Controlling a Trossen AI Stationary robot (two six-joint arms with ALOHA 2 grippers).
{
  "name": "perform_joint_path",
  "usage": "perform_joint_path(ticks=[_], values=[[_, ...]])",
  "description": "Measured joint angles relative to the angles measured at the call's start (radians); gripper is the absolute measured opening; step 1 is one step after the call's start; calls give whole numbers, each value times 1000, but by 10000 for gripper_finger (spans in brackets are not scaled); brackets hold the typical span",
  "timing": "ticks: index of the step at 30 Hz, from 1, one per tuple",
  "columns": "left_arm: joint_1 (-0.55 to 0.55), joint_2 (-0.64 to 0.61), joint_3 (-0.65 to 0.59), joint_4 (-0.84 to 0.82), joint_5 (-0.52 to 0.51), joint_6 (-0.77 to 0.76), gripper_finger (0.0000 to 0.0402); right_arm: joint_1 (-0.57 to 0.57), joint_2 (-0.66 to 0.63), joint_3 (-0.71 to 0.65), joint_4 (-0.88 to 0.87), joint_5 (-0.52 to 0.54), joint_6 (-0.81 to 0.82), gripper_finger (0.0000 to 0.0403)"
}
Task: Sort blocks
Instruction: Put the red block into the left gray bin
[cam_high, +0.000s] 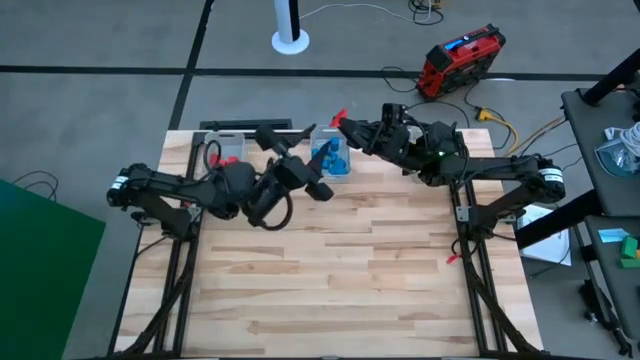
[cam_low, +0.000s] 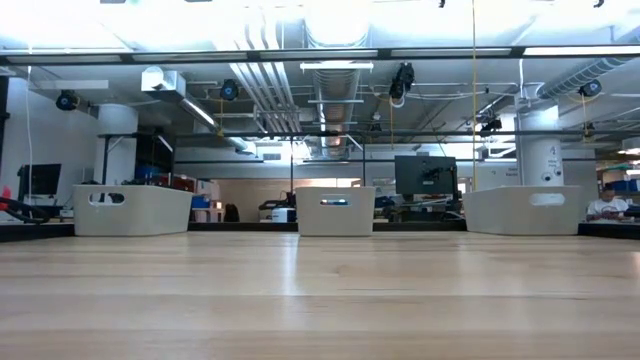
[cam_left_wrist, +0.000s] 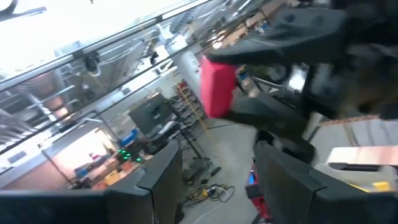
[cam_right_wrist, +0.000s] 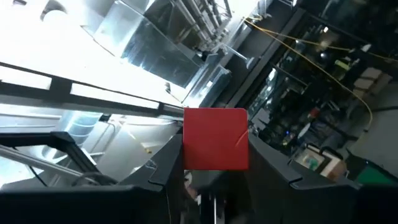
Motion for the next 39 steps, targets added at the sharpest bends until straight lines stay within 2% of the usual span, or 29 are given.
perform_joint_path(ticks=[9,11,15,35,39], values=[[24,65,120,-3,10,37,178,0,0,0,-18,-1,-2,126],[24,66,128,-3,42,31,178,0,0,0,-25,-1,-4,126],[26,64,131,-6,94,-4,178,0,0,0,-45,-2,-2,126],[89,91,128,-27,129,-48,178,0,0,0,-43,-2,3,126],[107,91,128,-20,184,-51,178,0,0,0,-44,1,-5,126]])
